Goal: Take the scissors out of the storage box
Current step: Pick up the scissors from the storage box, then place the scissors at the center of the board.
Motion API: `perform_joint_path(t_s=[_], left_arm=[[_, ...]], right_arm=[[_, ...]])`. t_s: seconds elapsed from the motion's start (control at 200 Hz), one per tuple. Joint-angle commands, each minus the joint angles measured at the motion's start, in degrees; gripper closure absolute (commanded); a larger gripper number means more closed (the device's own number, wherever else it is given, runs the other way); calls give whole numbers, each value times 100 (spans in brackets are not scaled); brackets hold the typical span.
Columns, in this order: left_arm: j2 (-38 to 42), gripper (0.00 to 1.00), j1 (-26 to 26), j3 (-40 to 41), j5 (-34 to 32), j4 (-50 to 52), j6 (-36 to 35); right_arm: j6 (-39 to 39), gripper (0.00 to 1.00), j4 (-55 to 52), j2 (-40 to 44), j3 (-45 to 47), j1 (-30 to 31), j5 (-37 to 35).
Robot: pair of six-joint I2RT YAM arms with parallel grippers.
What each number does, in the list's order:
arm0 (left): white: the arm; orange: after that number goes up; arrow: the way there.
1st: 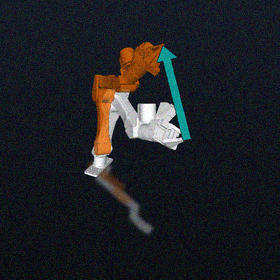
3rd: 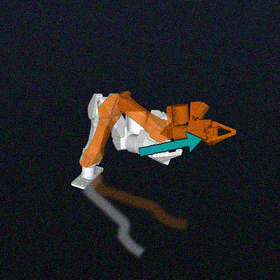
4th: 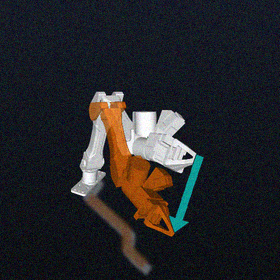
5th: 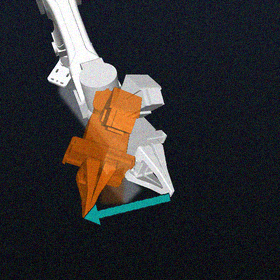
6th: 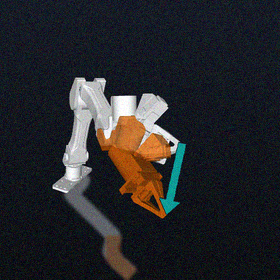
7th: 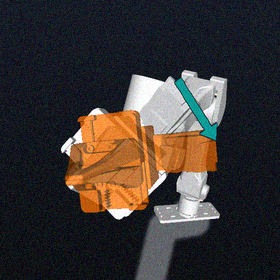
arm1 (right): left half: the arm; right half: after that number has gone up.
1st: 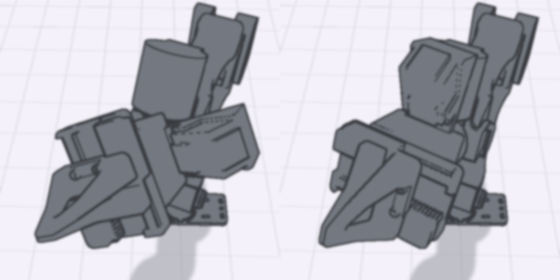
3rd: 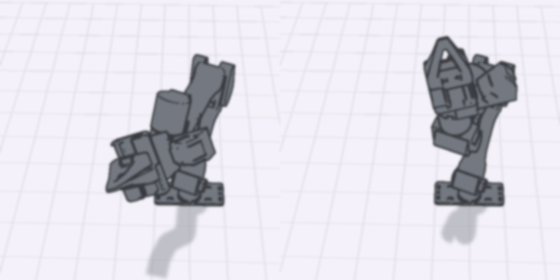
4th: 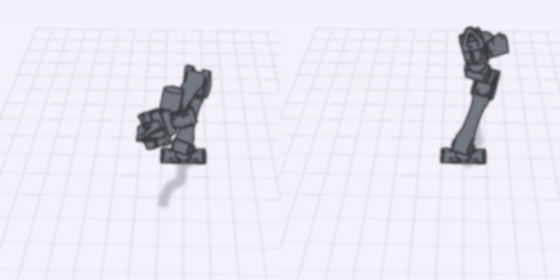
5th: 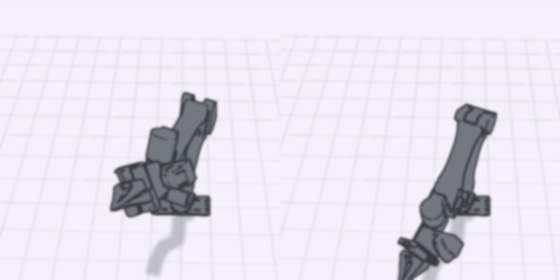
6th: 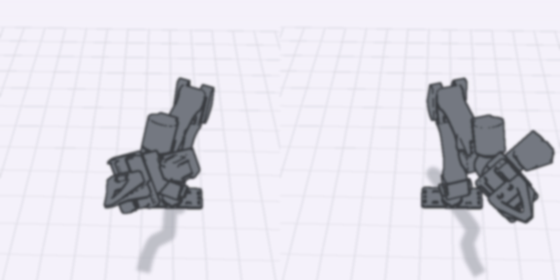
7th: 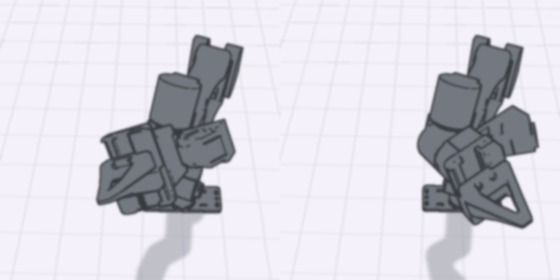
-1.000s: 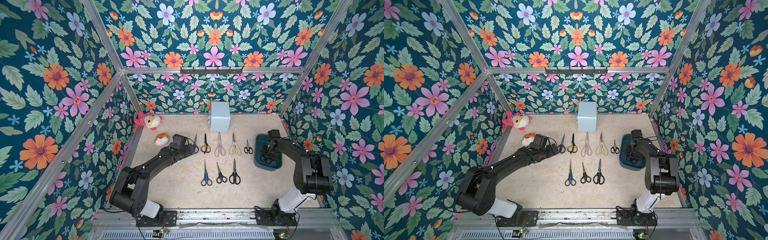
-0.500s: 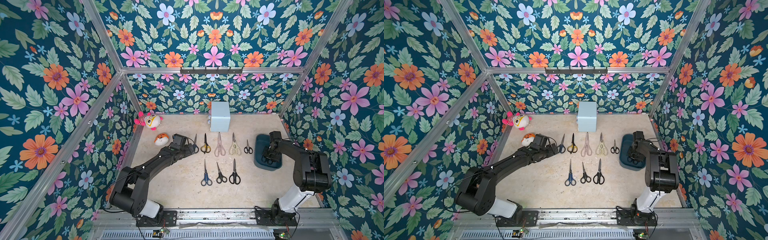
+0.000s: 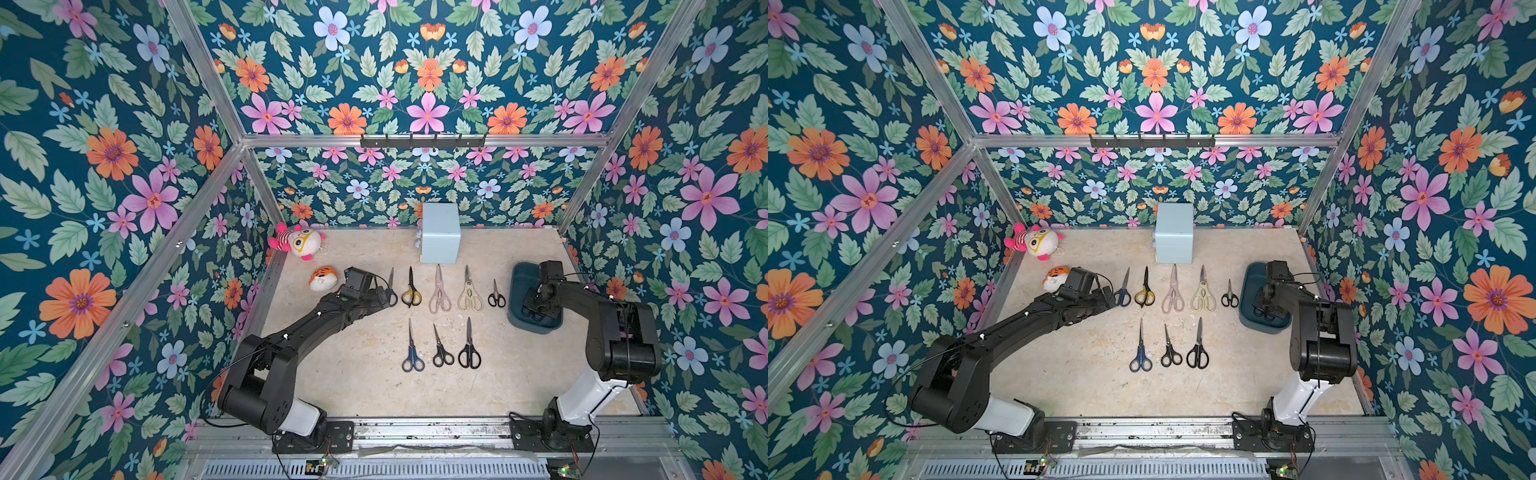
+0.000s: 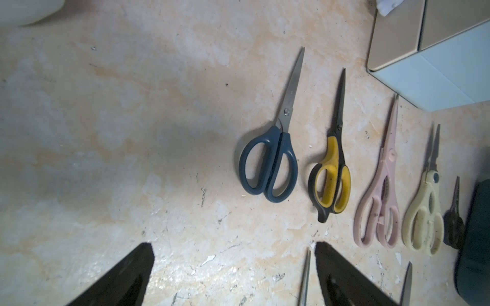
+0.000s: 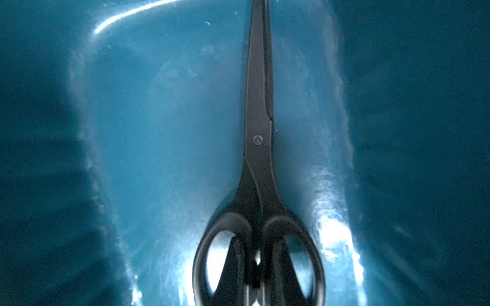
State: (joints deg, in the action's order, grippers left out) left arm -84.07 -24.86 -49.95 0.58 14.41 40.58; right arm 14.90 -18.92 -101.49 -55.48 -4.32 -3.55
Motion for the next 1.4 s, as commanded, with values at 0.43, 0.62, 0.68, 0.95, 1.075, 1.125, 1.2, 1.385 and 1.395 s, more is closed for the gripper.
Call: perform_joint_path(t_s=[0.43, 0.62, 0.68, 0.95, 1.075, 1.125, 1.2, 1.385, 1.395], left_arm=[[-40, 1, 7, -103, -11, 91, 3], [-18, 1, 12, -68, -22, 81, 39], [-4, 1, 10, -48, -31, 85, 38], [5, 1, 11, -14, -47, 80, 46], [-11, 1, 16, -1, -56, 62, 71], [-10, 1, 28, 23, -38, 41, 106], [2, 1, 59, 68, 10, -25, 173], [33, 1, 181, 240, 168, -244, 417], [34, 1, 183, 254, 174, -259, 427]], right_arm=[[-149, 100, -1325, 408, -302, 5, 325], [-145, 100, -1523, 529, -566, 11, 165], [-148, 100, -1538, 551, -604, 10, 107], [-164, 100, -1606, 601, -849, 6, -83], [-167, 100, -1674, 848, -1011, 9, -204], [-162, 100, -1710, 913, -1089, 2, -233], [-164, 100, -1820, 1026, -1187, 3, -151], [-42, 100, -1894, 1599, -1056, 251, 682], [-29, 100, -1896, 1635, -1038, 285, 698]])
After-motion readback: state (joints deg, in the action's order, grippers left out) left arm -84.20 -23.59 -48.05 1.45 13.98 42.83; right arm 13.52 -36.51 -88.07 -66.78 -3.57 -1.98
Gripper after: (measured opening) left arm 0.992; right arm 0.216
